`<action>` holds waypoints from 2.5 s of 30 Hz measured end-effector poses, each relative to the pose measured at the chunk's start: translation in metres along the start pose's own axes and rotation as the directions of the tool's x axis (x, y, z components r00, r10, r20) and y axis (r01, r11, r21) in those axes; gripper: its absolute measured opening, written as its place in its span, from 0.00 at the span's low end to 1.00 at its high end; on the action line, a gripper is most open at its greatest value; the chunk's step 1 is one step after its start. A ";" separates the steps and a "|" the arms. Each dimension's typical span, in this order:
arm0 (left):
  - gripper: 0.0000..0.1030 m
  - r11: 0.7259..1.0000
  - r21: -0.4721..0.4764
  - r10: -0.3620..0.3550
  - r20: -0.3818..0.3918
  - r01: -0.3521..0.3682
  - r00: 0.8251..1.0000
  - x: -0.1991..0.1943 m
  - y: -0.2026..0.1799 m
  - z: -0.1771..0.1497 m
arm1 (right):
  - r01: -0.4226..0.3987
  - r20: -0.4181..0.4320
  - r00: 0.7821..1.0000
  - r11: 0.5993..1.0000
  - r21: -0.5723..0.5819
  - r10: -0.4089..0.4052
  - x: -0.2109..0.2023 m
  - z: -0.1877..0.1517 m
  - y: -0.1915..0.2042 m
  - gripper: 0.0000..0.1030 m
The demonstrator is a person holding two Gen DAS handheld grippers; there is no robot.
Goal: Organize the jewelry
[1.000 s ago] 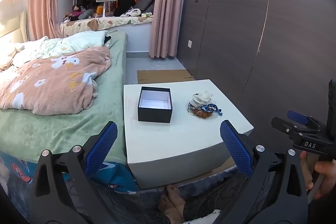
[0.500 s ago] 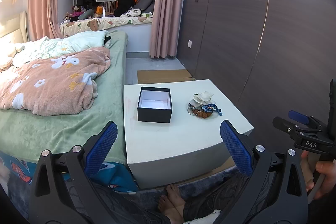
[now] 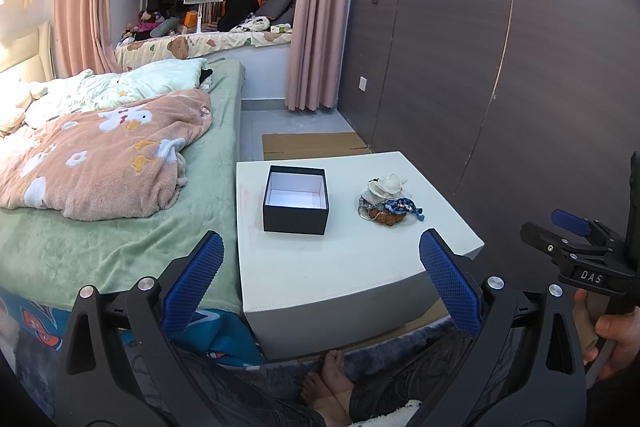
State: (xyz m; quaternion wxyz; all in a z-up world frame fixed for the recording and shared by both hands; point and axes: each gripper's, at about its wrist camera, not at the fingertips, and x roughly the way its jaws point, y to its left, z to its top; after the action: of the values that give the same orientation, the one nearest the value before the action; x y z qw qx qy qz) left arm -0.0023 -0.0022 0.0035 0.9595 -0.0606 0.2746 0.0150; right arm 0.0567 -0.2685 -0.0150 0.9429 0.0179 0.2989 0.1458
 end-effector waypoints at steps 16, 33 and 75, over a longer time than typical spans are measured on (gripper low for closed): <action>0.95 1.000 0.000 0.000 0.001 0.000 1.000 -0.001 0.003 0.001 | 0.006 -0.004 1.000 1.000 -0.005 -0.006 -0.002 0.002 0.000 0.92; 0.95 1.000 -0.001 0.000 0.002 0.000 1.000 -0.002 0.003 0.001 | -0.004 -0.001 1.000 1.000 0.010 0.004 -0.004 0.005 0.001 0.92; 0.95 0.990 0.017 -0.137 -0.167 0.142 0.976 0.174 -0.060 0.032 | -0.019 -0.127 0.991 0.981 0.194 0.044 0.120 0.010 -0.092 0.92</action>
State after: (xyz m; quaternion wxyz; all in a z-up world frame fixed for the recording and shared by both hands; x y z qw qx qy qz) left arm 0.1662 -0.0583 -0.0555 0.9329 -0.0667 0.3485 -0.0615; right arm 0.1805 -0.3216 -0.0849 0.9126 0.1042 0.3727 0.1319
